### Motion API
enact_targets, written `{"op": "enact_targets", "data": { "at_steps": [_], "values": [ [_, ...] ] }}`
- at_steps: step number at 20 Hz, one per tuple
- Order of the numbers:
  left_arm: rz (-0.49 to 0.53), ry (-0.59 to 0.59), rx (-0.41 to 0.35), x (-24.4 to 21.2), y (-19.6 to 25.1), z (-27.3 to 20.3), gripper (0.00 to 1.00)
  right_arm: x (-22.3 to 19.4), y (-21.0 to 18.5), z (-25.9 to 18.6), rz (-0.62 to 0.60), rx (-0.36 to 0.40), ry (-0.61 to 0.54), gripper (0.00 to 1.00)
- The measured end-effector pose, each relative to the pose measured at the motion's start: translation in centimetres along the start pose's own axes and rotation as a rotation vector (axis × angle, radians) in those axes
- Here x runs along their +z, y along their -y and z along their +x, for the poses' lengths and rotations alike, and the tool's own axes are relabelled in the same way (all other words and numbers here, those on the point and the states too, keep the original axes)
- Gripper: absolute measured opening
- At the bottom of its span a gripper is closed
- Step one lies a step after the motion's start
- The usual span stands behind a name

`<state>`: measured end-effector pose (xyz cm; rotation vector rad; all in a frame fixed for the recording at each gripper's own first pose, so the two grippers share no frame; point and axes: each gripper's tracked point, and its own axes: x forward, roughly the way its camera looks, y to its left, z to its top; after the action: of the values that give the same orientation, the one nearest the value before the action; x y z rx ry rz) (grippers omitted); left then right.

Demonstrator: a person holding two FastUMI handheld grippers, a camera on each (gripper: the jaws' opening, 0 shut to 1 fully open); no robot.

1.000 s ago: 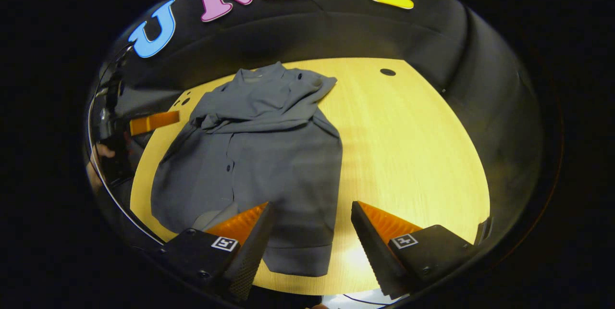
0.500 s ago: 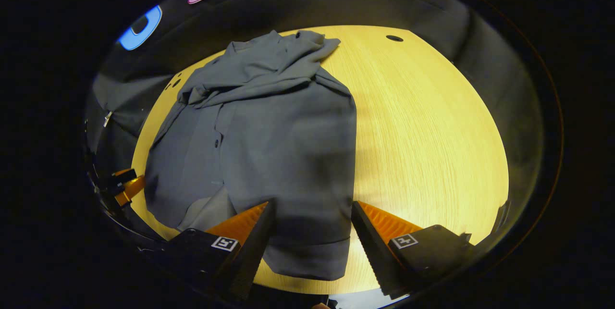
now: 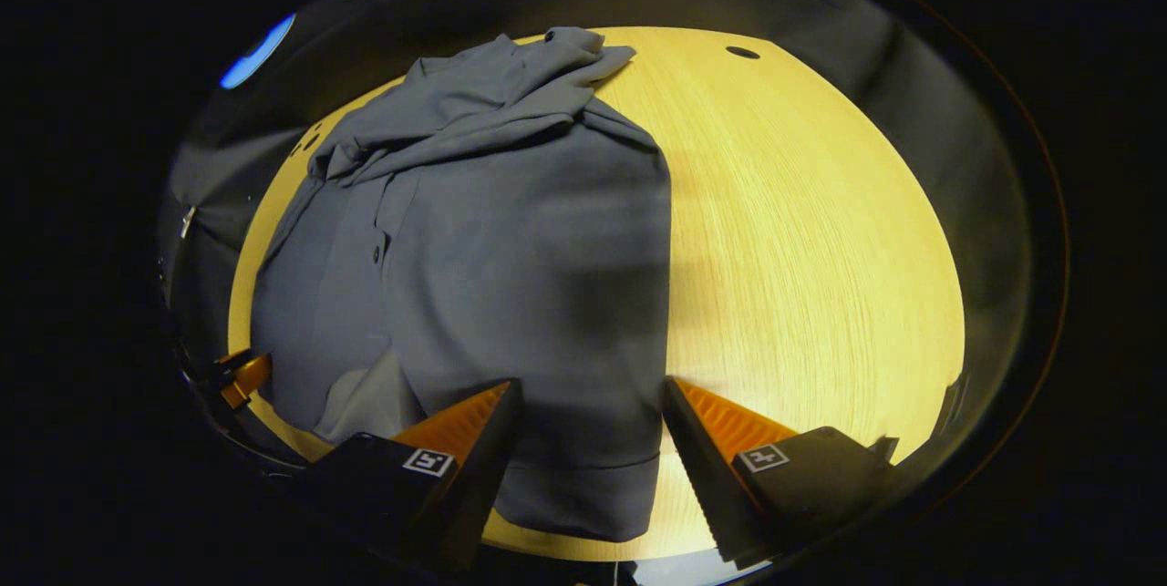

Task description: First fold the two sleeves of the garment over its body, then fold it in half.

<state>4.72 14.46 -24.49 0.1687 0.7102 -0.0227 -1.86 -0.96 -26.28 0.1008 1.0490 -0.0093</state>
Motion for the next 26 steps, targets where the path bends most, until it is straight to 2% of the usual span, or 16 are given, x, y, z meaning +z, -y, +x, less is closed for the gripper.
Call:
{"op": "enact_targets", "data": {
  "at_steps": [1,3,4,5,6,7,8,10,11,12,14,16,19,20,22,26],
  "values": [
    [-0.018,-0.005,-0.014,-0.2,0.5,0.4,0.96,-0.4,0.2,0.1,-0.052,-0.039,-0.001,0.95],
    [-0.029,-0.009,-0.010,-0.3,0.9,0.6,0.92,-0.4,-1.0,0.0,-0.088,-0.031,0.000,0.90],
    [-0.018,-0.004,-0.019,-0.1,1.5,0.7,0.88,-0.5,-1.4,0.1,-0.088,-0.031,0.005,0.63],
    [0.000,-0.007,-0.028,-0.2,1.9,0.6,0.86,-0.5,-1.9,0.3,-0.087,-0.030,0.000,0.55],
    [0.015,-0.001,-0.039,-0.1,2.5,0.6,0.68,-0.4,-2.3,0.1,-0.091,-0.026,0.002,0.45],
    [0.022,0.006,-0.042,0.0,3.1,0.6,0.57,-0.4,-2.8,0.3,-0.094,-0.017,0.002,0.40],
    [0.027,0.014,-0.039,0.0,3.4,0.7,0.45,-0.5,-3.1,0.3,-0.099,-0.008,0.000,0.21],
    [0.026,0.020,-0.050,0.1,4.5,0.6,0.21,-0.5,-3.5,1.0,-0.112,0.021,-0.013,0.09],
    [0.018,0.016,-0.070,0.2,5.3,0.5,0.16,-0.2,-3.7,0.6,-0.096,0.044,-0.016,0.05],
    [0.009,0.010,-0.102,0.3,6.0,0.4,0.11,-0.2,-4.2,0.5,-0.054,0.087,-0.027,0.06],
    [-0.016,-0.014,-0.193,0.4,8.1,-0.1,0.06,0.1,-4.7,0.4,0.067,0.140,-0.044,0.05],
    [-0.042,0.021,-0.239,1.7,9.1,-1.1,0.06,1.2,-4.9,-0.3,0.160,0.183,-0.017,0.05],
    [-0.102,0.114,-0.339,4.8,11.2,-4.0,0.06,2.4,-5.8,-1.9,0.208,0.247,0.012,0.05],
    [-0.134,0.143,-0.384,6.0,12.0,-5.1,0.05,3.1,-6.3,-2.5,0.210,0.265,0.030,0.05],
    [-0.168,0.180,-0.424,7.6,12.7,-6.3,0.06,4.3,-6.7,-3.3,0.175,0.276,0.070,0.05],
    [-0.155,0.221,-0.405,10.0,12.3,-7.3,0.06,7.5,-8.3,-4.7,0.075,0.293,0.155,0.05]
  ]
}}
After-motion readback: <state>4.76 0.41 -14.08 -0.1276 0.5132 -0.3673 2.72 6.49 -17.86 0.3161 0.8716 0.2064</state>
